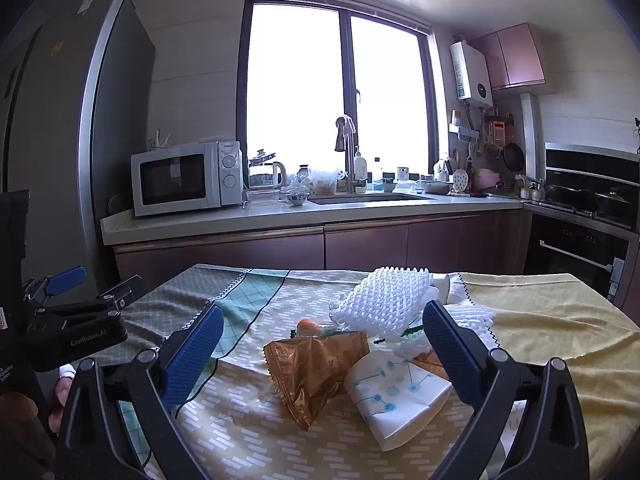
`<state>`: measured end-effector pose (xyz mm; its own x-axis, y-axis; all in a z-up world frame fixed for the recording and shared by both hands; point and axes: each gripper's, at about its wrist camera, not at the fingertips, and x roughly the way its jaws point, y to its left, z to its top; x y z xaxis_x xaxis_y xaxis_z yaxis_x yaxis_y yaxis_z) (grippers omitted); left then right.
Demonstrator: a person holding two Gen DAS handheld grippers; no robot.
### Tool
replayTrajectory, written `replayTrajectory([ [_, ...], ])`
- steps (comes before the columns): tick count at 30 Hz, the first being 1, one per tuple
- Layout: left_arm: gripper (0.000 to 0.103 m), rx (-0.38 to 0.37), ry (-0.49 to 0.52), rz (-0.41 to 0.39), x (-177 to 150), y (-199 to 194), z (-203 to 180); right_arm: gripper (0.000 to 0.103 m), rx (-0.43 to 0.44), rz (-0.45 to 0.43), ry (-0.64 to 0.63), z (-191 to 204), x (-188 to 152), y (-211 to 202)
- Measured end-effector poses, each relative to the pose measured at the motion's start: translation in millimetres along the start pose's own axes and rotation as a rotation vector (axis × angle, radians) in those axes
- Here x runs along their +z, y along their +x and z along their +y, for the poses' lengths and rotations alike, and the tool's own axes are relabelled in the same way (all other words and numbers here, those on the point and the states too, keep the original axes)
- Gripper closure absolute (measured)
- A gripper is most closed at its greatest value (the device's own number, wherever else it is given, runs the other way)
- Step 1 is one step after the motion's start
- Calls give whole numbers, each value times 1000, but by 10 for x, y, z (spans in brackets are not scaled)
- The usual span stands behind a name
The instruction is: Collect trash
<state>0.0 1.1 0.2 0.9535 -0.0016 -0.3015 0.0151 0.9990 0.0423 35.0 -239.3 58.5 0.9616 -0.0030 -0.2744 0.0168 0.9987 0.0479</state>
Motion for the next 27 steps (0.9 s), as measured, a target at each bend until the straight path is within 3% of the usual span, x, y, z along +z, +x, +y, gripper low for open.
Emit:
replayTrajectory([
  [10, 5, 29, 24, -4, 34, 7, -34, 7, 1, -13, -13, 45, 46, -108],
  [12, 5, -3, -2, -19, -28, -65, 8, 7, 4, -15, -13, 56, 42, -104],
  [27, 5, -3, -21, -22, -17, -97, 65, 7, 9, -24, -13, 73, 43, -105],
])
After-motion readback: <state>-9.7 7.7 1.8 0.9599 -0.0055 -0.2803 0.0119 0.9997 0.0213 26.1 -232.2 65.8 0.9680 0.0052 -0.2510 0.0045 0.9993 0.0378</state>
